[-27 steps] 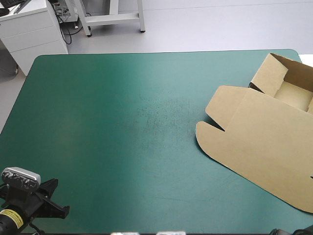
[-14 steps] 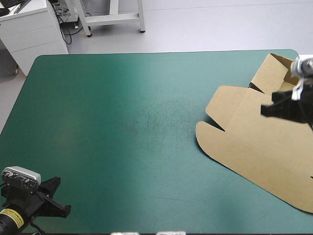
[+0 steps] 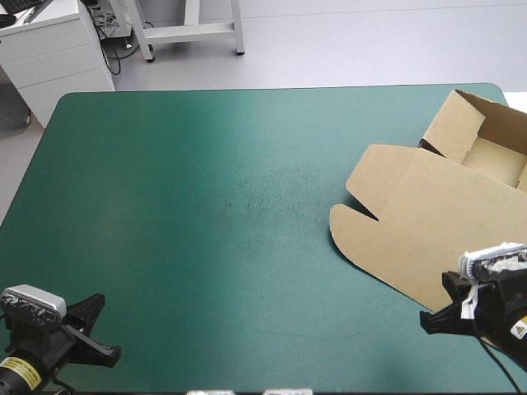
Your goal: Fold the box
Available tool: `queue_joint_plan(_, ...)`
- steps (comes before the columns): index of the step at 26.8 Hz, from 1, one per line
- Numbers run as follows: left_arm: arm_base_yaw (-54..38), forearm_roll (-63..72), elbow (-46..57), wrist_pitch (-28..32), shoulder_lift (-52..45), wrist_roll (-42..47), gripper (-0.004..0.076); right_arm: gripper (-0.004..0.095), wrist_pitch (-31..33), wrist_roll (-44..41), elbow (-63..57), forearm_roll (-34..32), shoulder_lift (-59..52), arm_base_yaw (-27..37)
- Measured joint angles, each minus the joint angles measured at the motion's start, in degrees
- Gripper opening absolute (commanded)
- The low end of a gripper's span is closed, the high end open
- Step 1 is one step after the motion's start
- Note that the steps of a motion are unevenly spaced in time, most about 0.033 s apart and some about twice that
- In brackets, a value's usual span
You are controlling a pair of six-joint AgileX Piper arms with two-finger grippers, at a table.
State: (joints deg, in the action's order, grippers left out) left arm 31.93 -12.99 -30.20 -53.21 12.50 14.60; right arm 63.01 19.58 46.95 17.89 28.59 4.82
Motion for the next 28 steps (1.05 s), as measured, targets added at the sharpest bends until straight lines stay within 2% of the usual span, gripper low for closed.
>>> queue_joint_plan(11,0.0,0.0,5.3,3.42,-4.82,0.0,-0.0032,-0.0023,-9.43,1.72,-19.33,-0.69,-18.8,0.0)
queue_joint_plan(16,0.0,0.0,5.89,4.71,-5.72,0.0,-0.0032,-0.0023,-12.16,1.72,-20.87,-0.43,-23.85,0.0)
queue_joint_plan(28,0.0,0.0,6.1,5.38,-5.72,0.0,-0.0032,-0.0023,-12.68,2.57,-21.03,-0.06,-27.25,0.0)
